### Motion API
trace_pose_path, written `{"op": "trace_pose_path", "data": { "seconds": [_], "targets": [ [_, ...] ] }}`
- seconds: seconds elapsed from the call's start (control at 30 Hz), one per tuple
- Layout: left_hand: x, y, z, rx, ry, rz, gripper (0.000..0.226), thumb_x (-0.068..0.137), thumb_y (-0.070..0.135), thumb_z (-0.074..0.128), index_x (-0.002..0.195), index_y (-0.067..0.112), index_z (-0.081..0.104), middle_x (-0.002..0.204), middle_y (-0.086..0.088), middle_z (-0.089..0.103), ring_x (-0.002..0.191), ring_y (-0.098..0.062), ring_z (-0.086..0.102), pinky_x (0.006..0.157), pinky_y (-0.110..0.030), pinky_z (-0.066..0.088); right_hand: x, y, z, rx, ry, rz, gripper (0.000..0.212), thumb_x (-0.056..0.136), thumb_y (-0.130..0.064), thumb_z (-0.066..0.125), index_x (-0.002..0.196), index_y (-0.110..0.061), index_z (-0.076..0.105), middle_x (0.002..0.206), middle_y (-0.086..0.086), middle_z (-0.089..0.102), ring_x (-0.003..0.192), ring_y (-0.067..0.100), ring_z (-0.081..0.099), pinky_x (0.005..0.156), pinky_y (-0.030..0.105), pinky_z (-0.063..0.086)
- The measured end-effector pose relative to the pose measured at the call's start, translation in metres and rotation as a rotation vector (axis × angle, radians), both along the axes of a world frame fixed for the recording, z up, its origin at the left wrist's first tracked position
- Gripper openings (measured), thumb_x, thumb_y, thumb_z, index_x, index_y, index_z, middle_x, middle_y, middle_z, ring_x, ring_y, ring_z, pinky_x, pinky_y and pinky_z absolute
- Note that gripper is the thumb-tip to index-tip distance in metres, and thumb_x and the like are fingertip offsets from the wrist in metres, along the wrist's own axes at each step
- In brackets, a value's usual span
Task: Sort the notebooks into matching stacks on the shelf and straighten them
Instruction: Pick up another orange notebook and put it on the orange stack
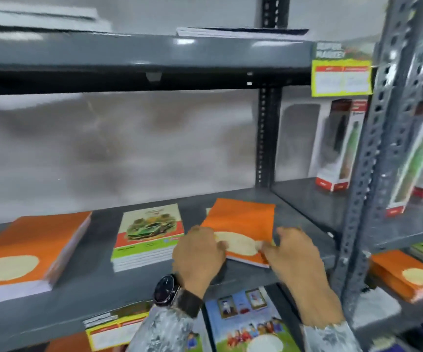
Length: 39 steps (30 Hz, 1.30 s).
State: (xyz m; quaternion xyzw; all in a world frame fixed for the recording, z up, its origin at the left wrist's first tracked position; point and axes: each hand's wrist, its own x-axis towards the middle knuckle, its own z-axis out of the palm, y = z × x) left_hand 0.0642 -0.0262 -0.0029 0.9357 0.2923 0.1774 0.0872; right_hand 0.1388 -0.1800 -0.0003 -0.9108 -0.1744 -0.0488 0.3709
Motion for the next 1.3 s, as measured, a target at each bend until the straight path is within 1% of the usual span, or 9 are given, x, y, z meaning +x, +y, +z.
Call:
{"op": "trace_pose_path", "data": {
  "seconds": [0.27, 0.4, 0.5, 0.67, 0.77, 0.9, 1.07, 1.2, 1.3],
  "targets": [
    [0.033, -0.016, 0.002, 0.01, 0.09, 0.192, 0.037, 0.102, 0.039, 0.047, 0.115, 0.013, 0.069, 0.124, -0.01, 0.069, 0.115, -0.032, 0.068, 0.078, -0.033, 0.043, 0.019, -0.012, -0.005, 0.076, 0.159, 0.127, 0.033, 0.083, -0.047, 0.071, 0.077, -0.015, 0.068, 0.072, 0.001, 0.069, 0.064, 0.019, 0.065, 0.05, 0.032, 0.043],
    [0.029, -0.017, 0.015, -0.031, 0.063, 0.213, 0.025, 0.097, 0.026, 0.053, 0.113, 0.014, 0.069, 0.123, -0.008, 0.065, 0.113, -0.032, 0.067, 0.075, -0.031, 0.04, 0.026, -0.02, -0.002, 0.16, 0.202, 0.13, 0.021, 0.083, -0.037, 0.073, 0.077, -0.016, 0.073, 0.073, 0.001, 0.075, 0.064, 0.021, 0.071, 0.061, 0.037, 0.058],
    [0.022, -0.006, 0.029, -0.233, 0.032, 0.17, 0.018, 0.085, 0.027, 0.058, 0.097, 0.018, 0.07, 0.104, -0.003, 0.072, 0.098, -0.028, 0.071, 0.08, -0.034, 0.054, 0.034, -0.027, 0.0, 0.264, 0.292, 0.154, 0.006, 0.083, -0.023, 0.076, 0.077, -0.024, 0.076, 0.073, 0.0, 0.077, 0.071, 0.023, 0.074, 0.067, 0.043, 0.062],
    [0.012, 0.008, 0.036, -0.726, -0.177, -0.014, 0.018, 0.09, 0.02, 0.068, 0.104, 0.021, 0.079, 0.096, 0.006, 0.081, 0.092, -0.014, 0.075, 0.094, -0.039, 0.059, 0.039, -0.031, 0.0, 0.604, 0.472, 0.213, 0.029, 0.087, 0.007, 0.071, 0.099, -0.019, 0.076, 0.07, -0.004, 0.079, 0.077, 0.019, 0.077, 0.058, 0.027, 0.056],
    [-0.007, 0.013, 0.037, -0.824, -0.37, -0.077, 0.022, 0.099, 0.011, 0.062, 0.104, 0.028, 0.075, 0.092, 0.012, 0.08, 0.083, -0.004, 0.076, 0.076, -0.024, 0.059, 0.024, -0.022, 0.004, 0.709, 0.434, 0.252, 0.039, 0.086, 0.014, 0.069, 0.098, -0.023, 0.074, 0.067, -0.004, 0.078, 0.066, 0.008, 0.077, 0.061, 0.023, 0.055],
    [-0.062, 0.037, 0.04, -0.792, -0.605, -0.173, 0.038, 0.1, 0.011, 0.063, 0.102, 0.049, 0.069, 0.093, 0.021, 0.081, 0.088, 0.005, 0.076, 0.079, -0.018, 0.058, -0.009, 0.008, 0.015, 0.835, 0.391, 0.338, 0.042, 0.083, 0.012, 0.074, 0.104, -0.024, 0.078, 0.086, 0.004, 0.082, 0.084, 0.02, 0.078, 0.074, 0.032, 0.057],
    [-0.157, 0.1, 0.032, -0.628, -0.827, -0.06, 0.04, 0.097, 0.017, 0.068, 0.128, 0.043, 0.067, 0.104, 0.015, 0.081, 0.101, -0.008, 0.075, 0.091, -0.029, 0.058, -0.075, 0.088, 0.024, 0.893, 0.401, 0.519, 0.044, 0.081, 0.006, 0.078, 0.109, -0.027, 0.078, 0.096, 0.003, 0.082, 0.09, 0.02, 0.077, 0.072, 0.028, 0.058],
    [-0.223, 0.16, 0.028, -0.438, -0.813, 0.076, 0.044, 0.098, 0.016, 0.066, 0.112, 0.057, 0.069, 0.101, 0.015, 0.08, 0.092, -0.008, 0.075, 0.082, -0.025, 0.056, -0.129, 0.169, 0.016, 0.894, 0.434, 0.592, 0.045, 0.082, 0.011, 0.075, 0.11, -0.024, 0.078, 0.095, 0.003, 0.082, 0.085, 0.017, 0.077, 0.072, 0.025, 0.061],
    [-0.255, 0.199, 0.023, -0.346, -0.757, 0.186, 0.039, 0.099, 0.017, 0.063, 0.131, 0.039, 0.068, 0.105, 0.007, 0.077, 0.092, -0.003, 0.071, 0.08, -0.022, 0.054, -0.16, 0.222, 0.009, 0.832, 0.434, 0.604, 0.046, 0.082, 0.011, 0.074, 0.105, -0.028, 0.079, 0.093, 0.005, 0.082, 0.083, 0.017, 0.075, 0.075, 0.029, 0.063]
  ]
}}
